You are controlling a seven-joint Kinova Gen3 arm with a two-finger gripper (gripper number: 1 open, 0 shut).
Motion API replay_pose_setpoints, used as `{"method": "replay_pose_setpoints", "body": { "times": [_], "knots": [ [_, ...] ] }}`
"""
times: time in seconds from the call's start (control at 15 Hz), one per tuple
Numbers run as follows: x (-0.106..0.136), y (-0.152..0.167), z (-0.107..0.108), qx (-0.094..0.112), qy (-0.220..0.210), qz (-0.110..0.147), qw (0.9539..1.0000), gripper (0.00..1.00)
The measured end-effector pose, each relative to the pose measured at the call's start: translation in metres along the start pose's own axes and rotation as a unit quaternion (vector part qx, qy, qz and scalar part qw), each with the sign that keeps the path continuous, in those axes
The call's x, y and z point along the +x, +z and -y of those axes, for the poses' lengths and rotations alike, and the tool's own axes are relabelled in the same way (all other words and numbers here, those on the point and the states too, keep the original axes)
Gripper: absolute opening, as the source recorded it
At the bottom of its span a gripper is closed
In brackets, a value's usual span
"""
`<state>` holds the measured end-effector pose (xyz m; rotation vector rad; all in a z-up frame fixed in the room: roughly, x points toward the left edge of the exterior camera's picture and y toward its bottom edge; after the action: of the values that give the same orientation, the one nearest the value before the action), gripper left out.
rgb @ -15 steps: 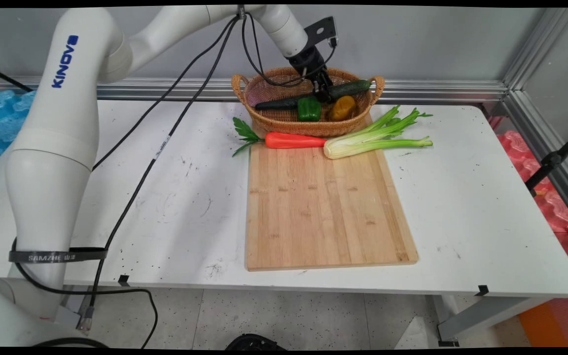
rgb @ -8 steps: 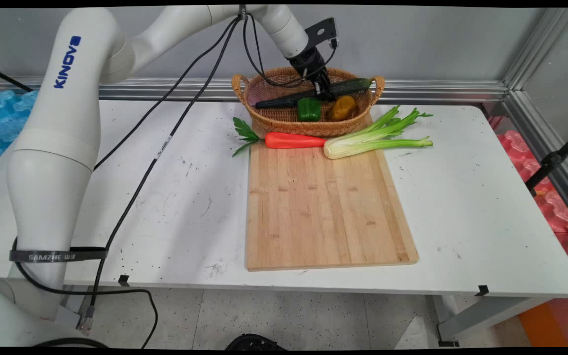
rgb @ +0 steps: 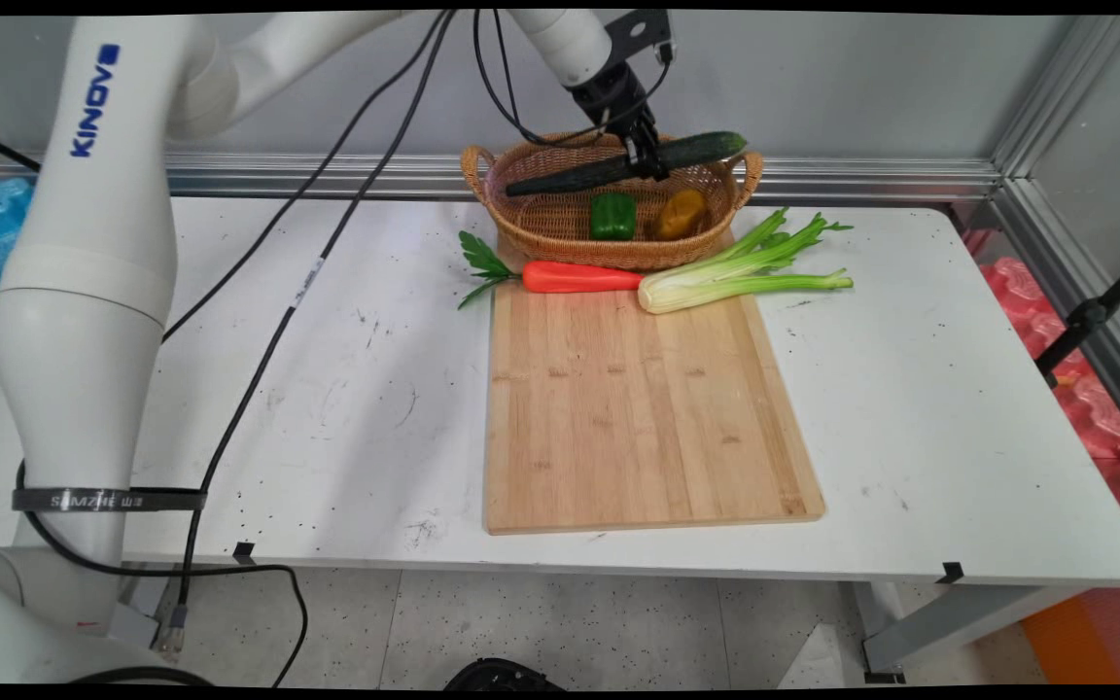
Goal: Place the picked object on the cutting board
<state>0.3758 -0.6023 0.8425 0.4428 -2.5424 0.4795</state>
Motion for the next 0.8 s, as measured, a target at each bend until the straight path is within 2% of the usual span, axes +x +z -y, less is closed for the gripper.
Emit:
{"method": "replay_pose_setpoints", "body": {
  "times": [0.47,0.8],
  "knots": [
    [0.033,-0.049,-0.024,-0.007,0.006,-0.01,0.9999,0.0],
    [0.064,-0.078,-0.055,-0.017,0.002,-0.024,0.9996,0.0]
  ]
}}
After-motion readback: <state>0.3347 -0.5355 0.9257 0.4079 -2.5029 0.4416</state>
